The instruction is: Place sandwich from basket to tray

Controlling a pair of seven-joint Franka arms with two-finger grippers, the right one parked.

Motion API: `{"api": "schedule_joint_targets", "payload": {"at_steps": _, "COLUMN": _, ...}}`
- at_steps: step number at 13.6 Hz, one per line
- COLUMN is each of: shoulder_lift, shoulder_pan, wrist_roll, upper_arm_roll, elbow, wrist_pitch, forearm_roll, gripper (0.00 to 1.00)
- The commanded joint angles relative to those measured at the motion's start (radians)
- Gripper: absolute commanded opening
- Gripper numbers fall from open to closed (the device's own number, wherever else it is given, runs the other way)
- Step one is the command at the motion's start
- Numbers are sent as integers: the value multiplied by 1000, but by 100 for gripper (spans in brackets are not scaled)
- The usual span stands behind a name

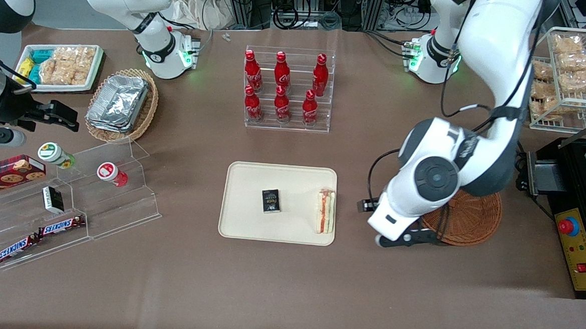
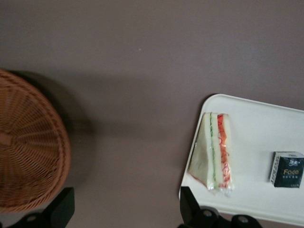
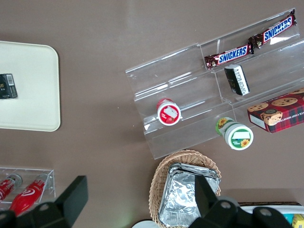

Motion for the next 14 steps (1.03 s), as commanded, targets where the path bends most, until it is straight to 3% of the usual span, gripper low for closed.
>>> {"api": "schedule_joint_targets", "payload": {"at_steps": 1, "shoulder_lift": -137, "shoulder_pan": 24, "wrist_roll": 6, "upper_arm_roll": 3, "elbow": -134, "wrist_pitch": -5, "forearm_roll": -2, "gripper": 100}}
{"api": "schedule_joint_targets", "payload": {"at_steps": 4, "shoulder_lift": -233, "shoulder_pan": 124, "wrist_roll": 37, "upper_arm_roll": -8, "elbow": -237, "wrist_pitch": 4, "forearm_roll": 4, "gripper": 100}}
{"api": "schedule_joint_targets", "payload": {"at_steps": 9, "shoulder_lift": -507, "shoulder_pan": 171, "wrist_roll": 340, "upper_arm_roll": 32, "elbow": -550, "wrist_pitch": 64, "forearm_roll": -1, "gripper": 100}}
{"api": "schedule_joint_targets", "payload": {"at_steps": 14, "shoulder_lift": -512, "shoulder_pan": 254, "wrist_roll": 546, "upper_arm_roll": 32, "elbow": -485, "wrist_pitch": -67, "forearm_roll": -7, "gripper": 100}}
